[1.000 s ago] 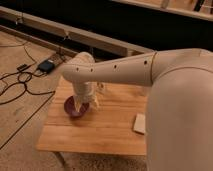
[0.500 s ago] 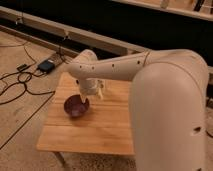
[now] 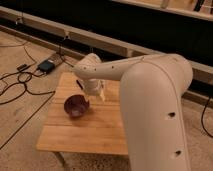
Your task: Drag the ceramic bowl in a circle
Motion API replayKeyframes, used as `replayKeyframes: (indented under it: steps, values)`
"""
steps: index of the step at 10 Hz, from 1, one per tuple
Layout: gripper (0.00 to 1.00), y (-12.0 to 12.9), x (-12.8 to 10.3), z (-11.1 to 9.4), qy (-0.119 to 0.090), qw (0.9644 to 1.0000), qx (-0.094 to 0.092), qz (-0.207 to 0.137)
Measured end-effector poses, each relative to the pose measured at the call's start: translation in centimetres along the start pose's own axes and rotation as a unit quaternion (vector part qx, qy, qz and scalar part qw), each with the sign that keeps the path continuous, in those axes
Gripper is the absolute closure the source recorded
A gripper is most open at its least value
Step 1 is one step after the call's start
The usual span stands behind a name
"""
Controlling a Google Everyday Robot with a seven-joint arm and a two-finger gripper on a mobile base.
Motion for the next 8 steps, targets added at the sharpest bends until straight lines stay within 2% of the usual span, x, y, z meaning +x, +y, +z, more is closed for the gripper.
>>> replayKeyframes:
  steps: [2, 4, 8]
  values:
    - [0.35, 0.7, 0.7, 1.5, 0.022, 0.9996, -0.015, 0.006]
    - [0.35, 1.3, 1.0, 2.6, 0.035, 0.9991, -0.024, -0.007]
    - [0.35, 1.5, 1.7, 4.9, 0.063, 0.9972, -0.01, -0.039]
